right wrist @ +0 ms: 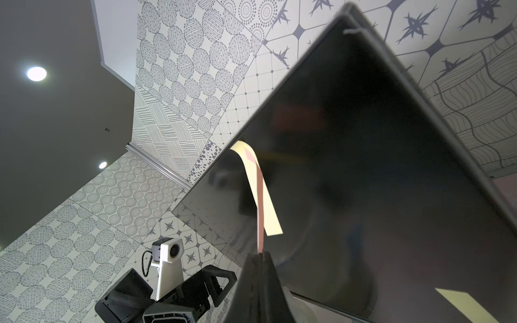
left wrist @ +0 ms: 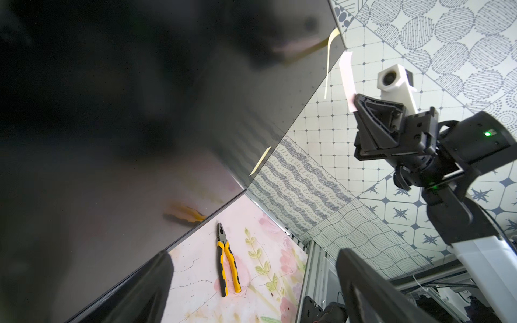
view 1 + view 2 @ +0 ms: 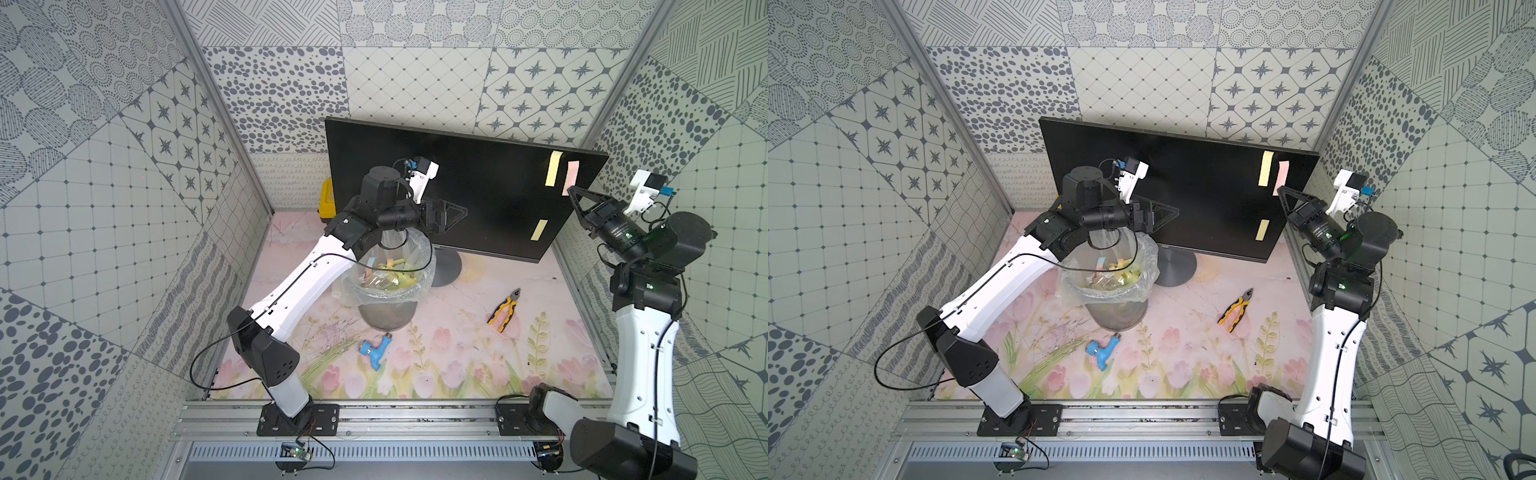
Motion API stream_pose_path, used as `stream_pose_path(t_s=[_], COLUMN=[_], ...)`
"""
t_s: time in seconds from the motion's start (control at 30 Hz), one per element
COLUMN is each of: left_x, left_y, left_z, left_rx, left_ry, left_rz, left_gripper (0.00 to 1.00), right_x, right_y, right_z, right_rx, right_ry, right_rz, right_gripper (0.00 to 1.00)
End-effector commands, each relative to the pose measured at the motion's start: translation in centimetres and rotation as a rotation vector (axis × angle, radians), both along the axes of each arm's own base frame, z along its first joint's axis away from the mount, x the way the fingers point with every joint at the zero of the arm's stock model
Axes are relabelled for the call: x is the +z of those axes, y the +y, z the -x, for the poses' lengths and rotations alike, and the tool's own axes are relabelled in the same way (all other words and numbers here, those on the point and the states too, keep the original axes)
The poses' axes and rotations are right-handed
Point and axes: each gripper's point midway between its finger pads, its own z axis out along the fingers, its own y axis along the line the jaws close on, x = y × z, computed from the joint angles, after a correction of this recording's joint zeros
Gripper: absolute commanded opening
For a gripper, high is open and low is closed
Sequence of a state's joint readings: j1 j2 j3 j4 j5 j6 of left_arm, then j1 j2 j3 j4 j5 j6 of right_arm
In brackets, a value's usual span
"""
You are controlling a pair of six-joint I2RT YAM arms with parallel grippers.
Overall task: Remove the sticky note from the monitor
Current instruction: Tear off the sticky note from the monitor, then place the sticky note in the trash bin.
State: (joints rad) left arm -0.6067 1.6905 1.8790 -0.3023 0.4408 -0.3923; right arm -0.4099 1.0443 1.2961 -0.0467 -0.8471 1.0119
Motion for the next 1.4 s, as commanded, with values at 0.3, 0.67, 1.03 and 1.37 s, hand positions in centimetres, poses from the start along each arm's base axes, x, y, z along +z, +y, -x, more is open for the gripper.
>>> stream_pose_path(t_s=[0.3,0.67,1.03,1.37], left_x=[-1.9,-6.4,-9.6,-11.4], left_y=[10.6,20.5,24.9,25.5], left_z=[-3.7,-4.3,-3.0,-2.5], left_rx=[0.303,0.534,0.637,0.636], left_ry=[0.079,0.308,0.417,0.46], left_rz=[0.015,0.063,0.039,0.032], left_gripper=[0.98,0.99,0.96,0.81], right_x=[3.5,3.1,-1.3,-5.9], right_y=[2.2,9.1,19.1,28.3], right_z=[4.5,3.9,2.1,1.2], right_rx=[-0.041,0.097,0.293,0.479], right_ry=[-0.111,-0.107,-0.035,-0.014], right_rz=[0.161,0.282,0.53,0.741], right_gripper=[0.0,0.0,0.0,0.0])
